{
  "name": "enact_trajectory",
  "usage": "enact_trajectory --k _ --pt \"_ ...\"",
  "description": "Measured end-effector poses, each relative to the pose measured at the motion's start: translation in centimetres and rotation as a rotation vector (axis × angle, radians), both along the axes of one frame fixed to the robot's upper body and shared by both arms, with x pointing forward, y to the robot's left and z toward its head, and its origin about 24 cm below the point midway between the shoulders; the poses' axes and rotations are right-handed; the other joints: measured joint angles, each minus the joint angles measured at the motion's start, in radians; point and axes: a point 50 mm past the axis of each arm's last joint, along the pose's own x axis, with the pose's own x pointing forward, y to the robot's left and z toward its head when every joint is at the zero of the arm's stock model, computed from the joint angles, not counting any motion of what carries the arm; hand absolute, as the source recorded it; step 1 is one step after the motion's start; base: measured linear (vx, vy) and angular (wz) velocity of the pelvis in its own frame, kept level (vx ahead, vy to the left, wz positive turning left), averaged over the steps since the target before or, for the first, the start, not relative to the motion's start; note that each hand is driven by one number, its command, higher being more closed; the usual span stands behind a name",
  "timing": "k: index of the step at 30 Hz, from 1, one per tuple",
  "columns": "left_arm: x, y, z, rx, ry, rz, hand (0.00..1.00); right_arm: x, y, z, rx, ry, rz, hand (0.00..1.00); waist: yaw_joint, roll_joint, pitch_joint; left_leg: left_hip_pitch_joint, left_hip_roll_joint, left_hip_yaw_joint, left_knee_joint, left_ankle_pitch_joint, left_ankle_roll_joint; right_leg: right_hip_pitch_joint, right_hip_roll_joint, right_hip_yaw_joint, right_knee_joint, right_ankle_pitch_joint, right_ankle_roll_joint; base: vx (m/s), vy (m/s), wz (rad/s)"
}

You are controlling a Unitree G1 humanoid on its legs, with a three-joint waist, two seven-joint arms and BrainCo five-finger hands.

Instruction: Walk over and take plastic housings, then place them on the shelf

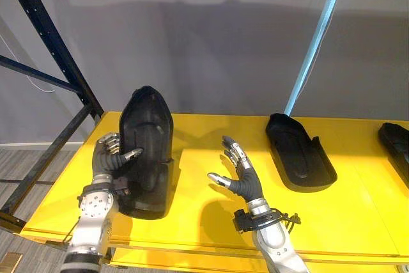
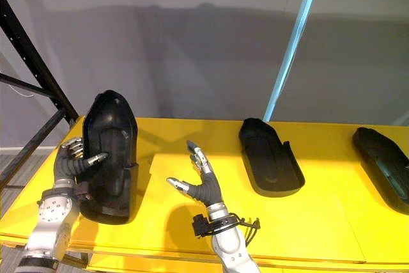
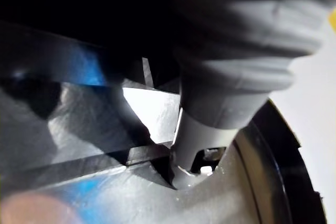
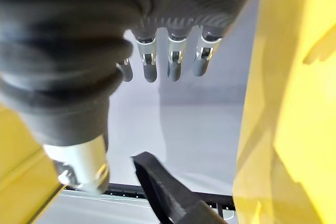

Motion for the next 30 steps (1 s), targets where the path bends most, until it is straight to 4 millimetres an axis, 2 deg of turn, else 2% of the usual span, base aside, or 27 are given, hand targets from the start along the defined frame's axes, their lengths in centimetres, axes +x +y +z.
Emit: enact_trajectory --k 6,8,10,14,17,22,27,30 --pt "1.3 3.4 0.7 0.083 0.089 0.110 1.00 -0.3 -0.8 -0.1 0.028 0.018 -0.009 0.00 -0.010 0.000 0.000 -0.011 0.010 0.023 0.000 0.011 -0.001 -0.025 0.011 0.026 -0.006 0.014 -0.008 -0.04 -0.002 -0.11" --pt "1.7 4.2 0.8 0.085 0.116 0.131 1.00 -0.8 -1.3 0.8 0.063 -0.010 -0.019 0.00 -0.008 0.001 0.000 -0.022 0.013 0.029 0.000 0.012 -0.001 -0.040 0.013 0.044 -0.007 0.016 -0.007 -0.05 0.006 -0.12" --pt "2.4 5.8 0.4 0.058 0.188 0.203 1.00 -1.2 -1.9 2.2 0.089 -0.070 -0.028 0.00 -0.010 0.000 0.001 -0.041 0.021 0.036 0.000 0.017 -0.006 -0.058 0.022 0.052 -0.018 0.031 -0.013 -0.05 -0.007 -0.13" --pt "3.0 7.2 0.4 0.051 0.267 0.265 1.00 -1.8 -3.1 3.8 0.158 -0.136 -0.067 0.00 -0.012 -0.002 0.006 -0.071 0.030 0.054 0.001 0.027 -0.007 -0.088 0.033 0.073 -0.031 0.050 -0.018 -0.04 -0.010 -0.14" --pt "3.5 8.2 2.1 0.039 0.248 0.321 1.00 -2.3 -3.6 4.8 0.210 -0.176 -0.082 0.00 -0.032 -0.013 0.043 -0.103 0.041 0.056 0.001 0.041 -0.005 -0.124 0.044 0.079 -0.031 0.064 -0.026 -0.08 -0.017 -0.09" --pt "4.7 8.1 4.9 -0.026 0.162 0.352 1.00 -2.8 -3.8 5.1 0.240 -0.183 -0.095 0.00 -0.040 -0.039 0.100 -0.148 0.056 0.079 0.001 0.057 -0.006 -0.187 0.058 0.106 -0.029 0.086 -0.030 -0.11 -0.011 -0.15" --pt "5.9 7.7 10.5 0.026 0.034 0.354 1.00 -2.9 -3.8 4.9 0.257 -0.170 -0.111 0.00 -0.041 -0.046 0.179 -0.194 0.057 0.080 0.001 0.069 0.000 -0.245 0.058 0.111 -0.003 0.088 -0.030 -0.07 0.009 -0.01" --pt "5.9 7.9 12.7 0.051 -0.010 0.364 1.00 -2.9 -3.7 5.0 0.271 -0.173 -0.114 0.00 -0.044 -0.053 0.206 -0.209 0.056 0.084 0.001 0.072 0.001 -0.266 0.058 0.117 0.004 0.088 -0.030 -0.01 0.011 -0.02"
